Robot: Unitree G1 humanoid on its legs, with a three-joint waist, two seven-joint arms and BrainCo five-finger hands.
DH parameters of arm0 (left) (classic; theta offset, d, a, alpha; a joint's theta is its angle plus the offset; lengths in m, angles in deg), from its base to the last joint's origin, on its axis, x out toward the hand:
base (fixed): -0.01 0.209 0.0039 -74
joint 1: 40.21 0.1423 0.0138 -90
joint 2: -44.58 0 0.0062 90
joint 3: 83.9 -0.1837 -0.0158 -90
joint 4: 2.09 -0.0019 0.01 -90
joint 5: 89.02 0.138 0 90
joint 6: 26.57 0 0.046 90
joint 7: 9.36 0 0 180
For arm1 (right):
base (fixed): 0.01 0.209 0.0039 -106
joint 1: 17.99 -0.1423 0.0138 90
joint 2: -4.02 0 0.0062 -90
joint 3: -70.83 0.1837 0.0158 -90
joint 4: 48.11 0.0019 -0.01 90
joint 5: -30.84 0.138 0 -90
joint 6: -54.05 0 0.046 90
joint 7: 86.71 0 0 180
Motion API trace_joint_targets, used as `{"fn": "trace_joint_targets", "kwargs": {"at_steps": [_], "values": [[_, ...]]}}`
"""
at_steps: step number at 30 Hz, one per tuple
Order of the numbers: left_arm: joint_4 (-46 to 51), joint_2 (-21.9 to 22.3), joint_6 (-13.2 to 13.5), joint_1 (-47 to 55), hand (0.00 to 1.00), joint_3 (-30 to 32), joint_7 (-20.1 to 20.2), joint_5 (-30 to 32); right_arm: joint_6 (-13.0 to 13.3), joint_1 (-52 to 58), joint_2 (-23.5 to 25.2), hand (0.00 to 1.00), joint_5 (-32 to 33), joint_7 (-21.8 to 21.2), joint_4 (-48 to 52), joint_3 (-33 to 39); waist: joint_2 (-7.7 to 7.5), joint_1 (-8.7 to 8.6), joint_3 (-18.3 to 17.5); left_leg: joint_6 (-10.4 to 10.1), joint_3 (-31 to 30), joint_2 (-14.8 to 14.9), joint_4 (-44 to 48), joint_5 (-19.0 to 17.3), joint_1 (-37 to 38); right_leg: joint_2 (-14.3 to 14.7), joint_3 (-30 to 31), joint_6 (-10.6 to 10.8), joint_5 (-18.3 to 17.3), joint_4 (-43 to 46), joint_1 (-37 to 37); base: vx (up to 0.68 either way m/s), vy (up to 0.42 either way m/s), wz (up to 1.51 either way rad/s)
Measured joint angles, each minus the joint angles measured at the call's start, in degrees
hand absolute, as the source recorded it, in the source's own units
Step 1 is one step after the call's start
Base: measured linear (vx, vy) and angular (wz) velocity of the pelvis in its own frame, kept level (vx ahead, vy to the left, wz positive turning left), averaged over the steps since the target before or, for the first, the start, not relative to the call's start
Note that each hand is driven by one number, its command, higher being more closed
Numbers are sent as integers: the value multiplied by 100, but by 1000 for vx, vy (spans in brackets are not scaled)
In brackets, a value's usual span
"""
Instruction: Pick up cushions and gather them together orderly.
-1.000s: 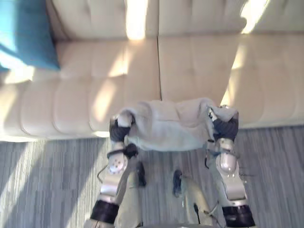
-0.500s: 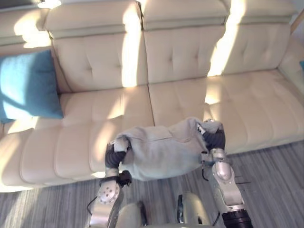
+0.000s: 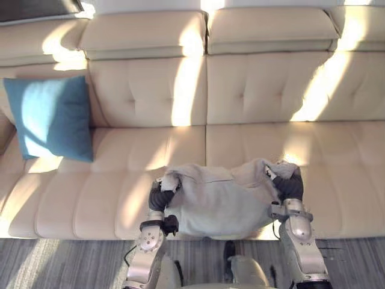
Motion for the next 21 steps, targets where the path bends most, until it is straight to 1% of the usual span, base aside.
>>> {"fn": "trace_joint_targets", "kwargs": {"at_steps": [1,2,3,4,5,7,8,12,13,15,16,17,18,19,21], "values": [[0,15,-4,4,100,-11,1,1,46,-10,-7,100,-19,15,12,7,30,-2,-10,-32,3,-10,-429,105,6,-3,-17,20,10,-2,-24,129,186,-16],[2,55,-5,11,100,-82,-2,9,50,-105,-2,100,-29,40,42,90,193,6,-49,65,-68,37,-1334,1025,5,117,40,158,-23,-2,-37,71,146,-22],[-5,49,-4,4,100,-105,-1,14,48,-119,19,100,-30,54,19,142,230,21,-61,-16,-115,63,-1411,906,9,152,92,242,-78,7,-37,96,224,-11],[-23,-18,-19,-88,100,-114,13,65,34,-128,170,100,-31,84,-29,246,138,-9,-63,5,-153,-54,-1556,856,40,68,118,318,-98,33,-95,68,170,7],[-22,-75,-19,-161,100,-113,20,68,35,-131,315,100,-32,105,-28,263,45,-20,-71,101,-102,-220,-1702,919,46,-71,217,357,-75,82,-211,81,210,13],[-18,-141,-18,-221,100,-91,10,69,33,-243,429,100,-43,111,-54,238,25,-1,-67,105,64,-341,-1696,922,51,-205,413,363,-72,136,-305,39,212,-17],[-15,-148,-13,-242,100,-43,-11,72,33,-364,449,100,-43,115,-119,188,21,4,-65,107,165,-390,-1708,920,85,-240,570,410,-42,134,-347,11,186,-36],[-16,-289,-12,-455,100,-20,-39,180,30,-775,438,100,-44,136,-490,103,5,7,-53,164,333,-407,-1745,880,143,-238,815,441,-24,101,-417,-46,43,-29],[-16,-315,-12,-608,100,69,-65,224,31,-1002,414,100,-43,143,-597,68,-36,7,-25,167,378,-411,-1789,881,147,-207,880,489,7,76,-472,-84,-12,-29],[-20,-357,-12,-831,100,179,-195,233,31,-1383,377,100,-44,198,-768,-98,-77,-3,2,168,432,-374,-1799,881,120,-153,959,557,64,14,-539,-109,-36,-32],[-40,-370,-12,-1086,100,218,-357,234,33,-1762,313,100,-44,269,-885,-233,-78,-21,69,169,482,-330,-1806,882,94,-104,1036,540,119,10,-600,-114,-53,-25],[-59,-389,-12,-1209,100,218,-433,235,33,-1922,280,100,-44,295,-938,-268,-76,-20,108,169,503,-306,-1798,882,81,-86,1052,543,148,1,-612,-145,-52,-24],[-195,-490,-11,-1647,100,221,-609,248,42,-2404,149,100,-48,408,-1110,-320,-86,-19,171,179,509,-289,-1799,913,-27,-55,1096,538,223,-43,-703,-100,-22,-11],[-263,-534,-10,-1829,100,227,-680,253,42,-2593,102,100,-48,433,-1180,-320,-91,-16,180,192,507,-286,-1802,940,-90,-48,1103,535,262,-60,-766,-146,-23,-4],[-615,-716,-9,-2725,100,334,-942,268,45,-3474,-130,100,-61,587,-1455,-336,-94,-15,399,234,459,-289,-1827,1093,-349,-39,1092,528,416,-101,-986,-123,-19,6]]}}
